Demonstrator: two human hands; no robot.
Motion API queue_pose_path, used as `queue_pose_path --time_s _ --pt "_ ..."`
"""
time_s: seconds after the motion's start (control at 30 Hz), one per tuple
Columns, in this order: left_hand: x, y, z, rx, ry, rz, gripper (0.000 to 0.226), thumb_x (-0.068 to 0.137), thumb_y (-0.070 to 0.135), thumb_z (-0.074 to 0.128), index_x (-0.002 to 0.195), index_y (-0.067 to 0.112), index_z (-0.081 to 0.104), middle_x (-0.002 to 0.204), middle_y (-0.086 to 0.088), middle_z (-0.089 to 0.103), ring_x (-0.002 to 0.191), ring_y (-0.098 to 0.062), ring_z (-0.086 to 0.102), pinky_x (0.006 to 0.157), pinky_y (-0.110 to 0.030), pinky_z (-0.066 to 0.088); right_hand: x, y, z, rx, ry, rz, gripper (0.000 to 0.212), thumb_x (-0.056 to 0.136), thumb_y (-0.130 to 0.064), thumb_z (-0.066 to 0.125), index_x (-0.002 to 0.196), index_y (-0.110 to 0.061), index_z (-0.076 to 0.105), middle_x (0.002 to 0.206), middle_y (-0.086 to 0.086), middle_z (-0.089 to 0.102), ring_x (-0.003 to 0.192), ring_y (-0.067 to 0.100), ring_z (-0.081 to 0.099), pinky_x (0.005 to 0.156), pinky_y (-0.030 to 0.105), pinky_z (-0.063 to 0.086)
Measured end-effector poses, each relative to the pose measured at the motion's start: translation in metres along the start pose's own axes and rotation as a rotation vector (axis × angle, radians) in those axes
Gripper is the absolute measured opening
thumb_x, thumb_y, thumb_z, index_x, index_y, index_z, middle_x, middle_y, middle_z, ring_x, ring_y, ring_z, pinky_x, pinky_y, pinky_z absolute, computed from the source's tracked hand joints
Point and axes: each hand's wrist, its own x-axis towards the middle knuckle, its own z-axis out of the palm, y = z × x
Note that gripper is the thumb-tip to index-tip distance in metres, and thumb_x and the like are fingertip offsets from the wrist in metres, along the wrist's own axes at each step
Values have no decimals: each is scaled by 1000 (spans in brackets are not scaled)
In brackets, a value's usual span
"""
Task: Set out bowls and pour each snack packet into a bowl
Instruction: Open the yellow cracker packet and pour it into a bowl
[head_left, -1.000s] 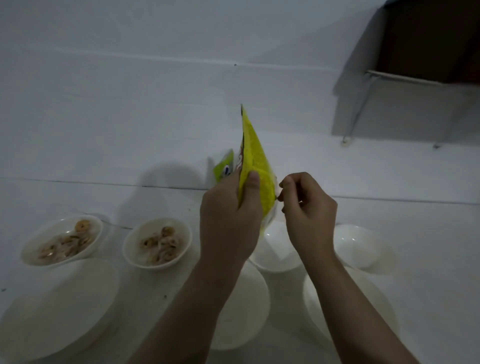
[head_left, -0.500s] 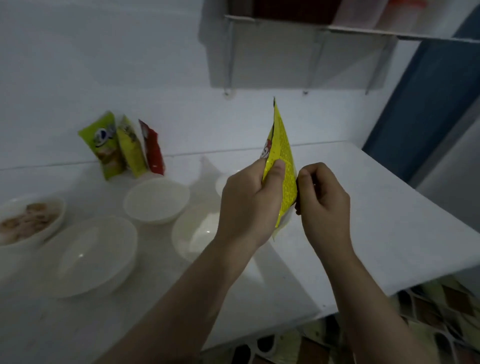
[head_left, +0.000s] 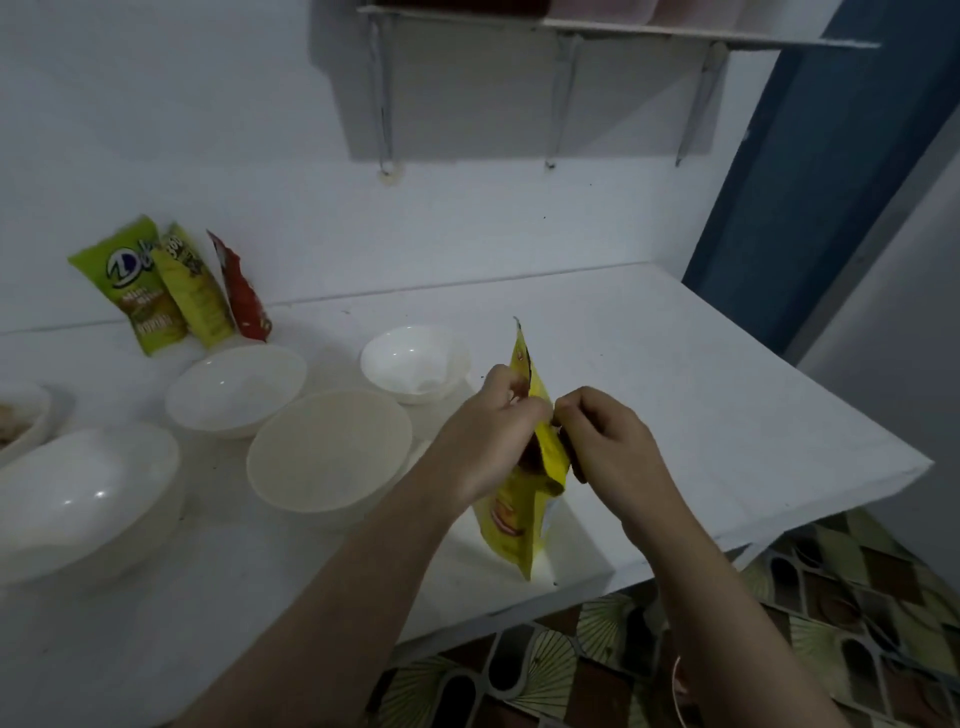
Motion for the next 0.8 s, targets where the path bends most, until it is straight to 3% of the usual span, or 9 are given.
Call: queue_pose_path --time_s 0.17,0.27,0.4,0.5,0.63,0.8 --pt "10 -4 -4 -85 -63 -31 49 86 67 36 85 25 60 81 -3 66 84 -26 68 96 -50 50 3 -5 -3 36 -68 43 42 99 -43 49 63 -22 52 55 -13 48 55 7 44 61 29 38" --pt "12 -7 -5 -104 -101 -26 49 99 55 33 92 14 58 72 -4 59 63 -21 59 86 -43 52 4 -10 -2 38 -85 28 42 97 -47 51 70 -15 56 59 -11 54 56 5 49 62 25 40" --pt "14 -6 -7 -160 -131 -38 37 103 40 33 92 13 56 67 -5 51 55 -19 52 71 -35 47 7 -17 -1 18 -119 16 44 96 -51 52 73 -14 60 68 -2 60 61 6 53 65 25 44" --pt "15 -4 -9 -153 -130 -50 30 100 30 35 83 17 55 56 3 49 52 -18 51 70 -34 47 11 -21 1 -16 -149 29 44 94 -53 54 72 -15 58 70 1 63 64 9 54 67 28 44" --pt "19 -3 -15 -168 -172 -72 30 97 27 38 72 24 55 59 1 50 52 -19 49 68 -33 45 13 -24 0 -42 -192 33 49 93 -54 53 77 -8 54 70 0 59 63 12 50 65 30 41" --pt "22 0 -20 -116 -184 -50 32 97 26 39 68 21 53 60 -2 55 54 -20 52 71 -35 45 15 -29 -2 -60 -218 37 36 96 -39 50 69 -14 49 62 -8 48 60 11 44 63 30 37"
